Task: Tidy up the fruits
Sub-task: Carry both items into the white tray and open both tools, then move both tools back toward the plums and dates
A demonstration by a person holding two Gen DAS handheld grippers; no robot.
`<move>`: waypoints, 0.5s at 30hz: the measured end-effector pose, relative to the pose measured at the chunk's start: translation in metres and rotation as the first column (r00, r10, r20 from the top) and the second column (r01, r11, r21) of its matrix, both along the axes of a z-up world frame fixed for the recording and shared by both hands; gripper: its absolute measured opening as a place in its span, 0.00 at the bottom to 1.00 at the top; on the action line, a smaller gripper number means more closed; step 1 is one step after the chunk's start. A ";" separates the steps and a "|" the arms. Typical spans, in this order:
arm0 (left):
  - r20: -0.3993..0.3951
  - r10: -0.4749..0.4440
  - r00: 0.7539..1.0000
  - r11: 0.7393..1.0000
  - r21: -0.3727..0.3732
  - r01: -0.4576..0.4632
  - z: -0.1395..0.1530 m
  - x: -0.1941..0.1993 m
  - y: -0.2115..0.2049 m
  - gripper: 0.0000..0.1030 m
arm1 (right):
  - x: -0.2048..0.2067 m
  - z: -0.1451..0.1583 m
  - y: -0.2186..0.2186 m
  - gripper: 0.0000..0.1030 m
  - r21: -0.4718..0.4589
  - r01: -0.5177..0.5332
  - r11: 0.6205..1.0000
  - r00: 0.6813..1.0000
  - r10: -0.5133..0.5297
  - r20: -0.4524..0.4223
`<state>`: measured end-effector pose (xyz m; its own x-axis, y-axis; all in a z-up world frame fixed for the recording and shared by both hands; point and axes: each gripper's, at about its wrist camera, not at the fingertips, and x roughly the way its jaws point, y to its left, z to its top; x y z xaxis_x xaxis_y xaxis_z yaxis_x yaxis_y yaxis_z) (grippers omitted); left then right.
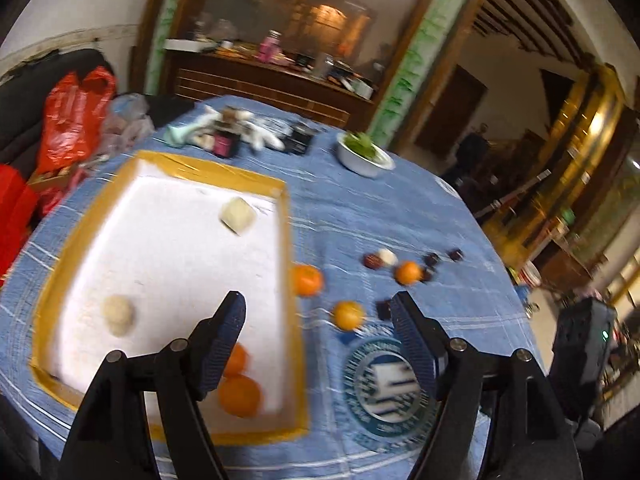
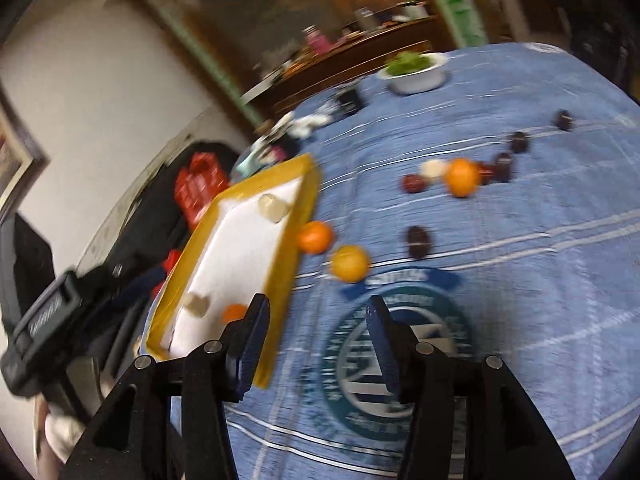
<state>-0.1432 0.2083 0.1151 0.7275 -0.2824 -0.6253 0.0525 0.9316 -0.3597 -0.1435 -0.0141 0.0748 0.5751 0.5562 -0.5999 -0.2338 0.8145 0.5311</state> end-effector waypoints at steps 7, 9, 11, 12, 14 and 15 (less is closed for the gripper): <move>-0.035 -0.070 0.997 0.998 -0.010 0.070 -0.003 -0.007 -0.025 0.72 | -0.004 -0.010 -0.033 0.57 0.033 0.098 0.995 0.995 -0.097 -0.037; -0.040 -0.075 0.996 0.997 -0.008 0.074 -0.003 -0.008 -0.029 0.72 | -0.006 -0.009 -0.036 0.57 0.034 0.102 0.994 0.994 -0.101 -0.035; -0.038 -0.081 0.996 0.997 -0.007 0.081 -0.003 -0.009 -0.033 0.72 | -0.007 -0.008 -0.041 0.57 0.036 0.108 0.994 0.994 -0.107 -0.029; -0.038 -0.083 0.996 0.997 -0.006 0.083 -0.003 -0.009 -0.034 0.72 | -0.006 -0.008 -0.042 0.57 0.036 0.112 0.993 0.993 -0.111 -0.026; -0.041 -0.090 0.995 0.996 -0.006 0.090 -0.004 -0.009 -0.037 0.73 | -0.008 -0.007 -0.045 0.59 0.034 0.125 0.992 0.992 -0.124 -0.024; -0.044 -0.093 0.995 0.996 -0.007 0.093 -0.005 -0.009 -0.038 0.73 | -0.008 -0.008 -0.048 0.59 0.036 0.132 0.991 0.991 -0.131 -0.027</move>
<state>-0.1519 0.1699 0.1100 0.6697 -0.3511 -0.6544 0.1231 0.9215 -0.3684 -0.1515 -0.0616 0.0668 0.6303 0.4994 -0.5944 -0.1130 0.8165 0.5662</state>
